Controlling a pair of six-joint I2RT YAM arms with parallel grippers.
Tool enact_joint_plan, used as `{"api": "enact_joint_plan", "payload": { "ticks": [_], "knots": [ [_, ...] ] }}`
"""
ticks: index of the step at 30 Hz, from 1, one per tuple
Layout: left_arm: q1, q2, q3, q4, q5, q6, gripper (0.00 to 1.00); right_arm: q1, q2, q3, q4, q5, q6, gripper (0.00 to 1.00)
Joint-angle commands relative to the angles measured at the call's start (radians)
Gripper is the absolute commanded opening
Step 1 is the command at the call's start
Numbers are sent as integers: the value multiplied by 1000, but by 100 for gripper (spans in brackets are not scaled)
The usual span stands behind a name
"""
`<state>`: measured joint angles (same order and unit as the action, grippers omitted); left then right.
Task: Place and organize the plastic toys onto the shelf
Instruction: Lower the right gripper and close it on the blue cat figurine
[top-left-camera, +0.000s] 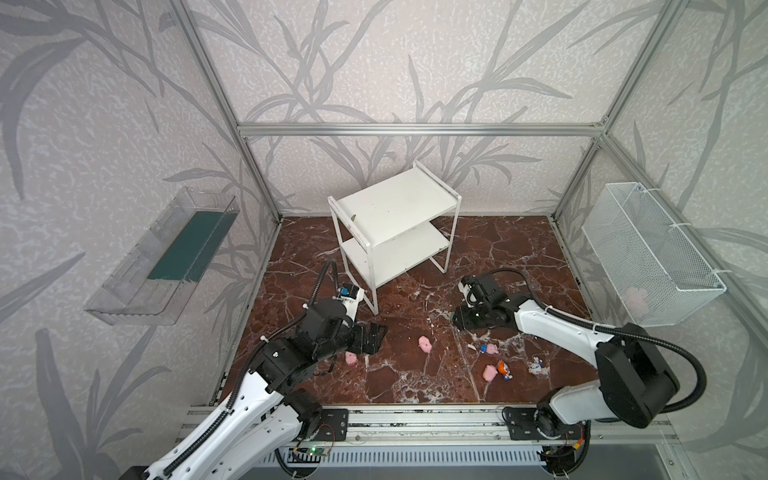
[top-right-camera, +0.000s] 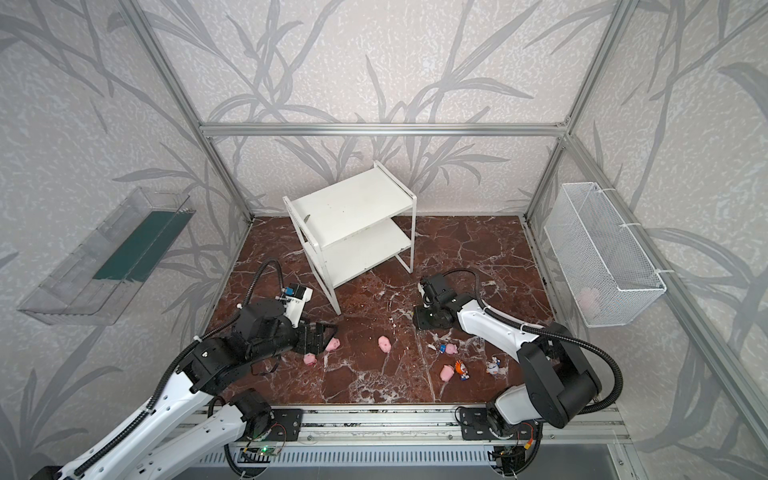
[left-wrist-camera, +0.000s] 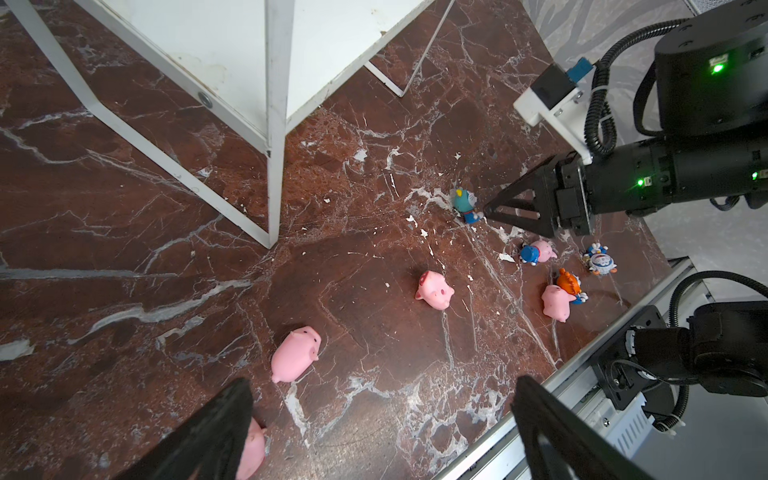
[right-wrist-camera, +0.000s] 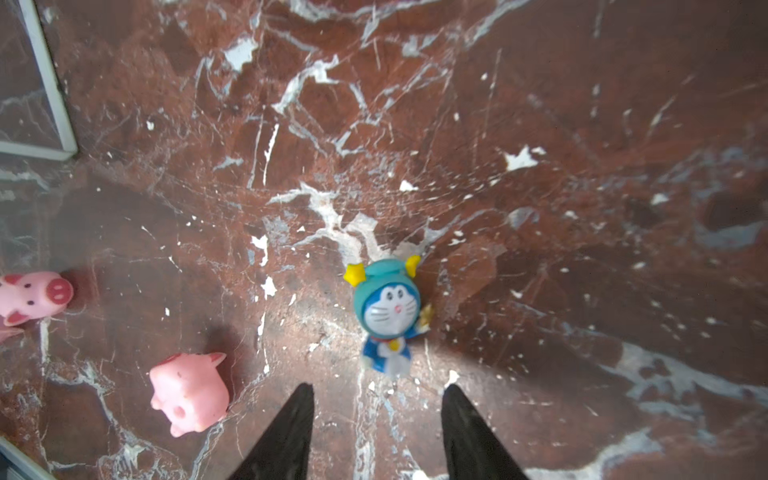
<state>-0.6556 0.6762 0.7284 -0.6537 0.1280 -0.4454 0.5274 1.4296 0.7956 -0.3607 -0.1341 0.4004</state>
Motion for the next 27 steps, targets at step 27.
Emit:
{"api": "enact_joint_plan", "payload": {
  "ticks": [27],
  "knots": [
    [-20,4,-15,12,7,5,99,-89,196,33,109,-253,-118,37]
  ]
}}
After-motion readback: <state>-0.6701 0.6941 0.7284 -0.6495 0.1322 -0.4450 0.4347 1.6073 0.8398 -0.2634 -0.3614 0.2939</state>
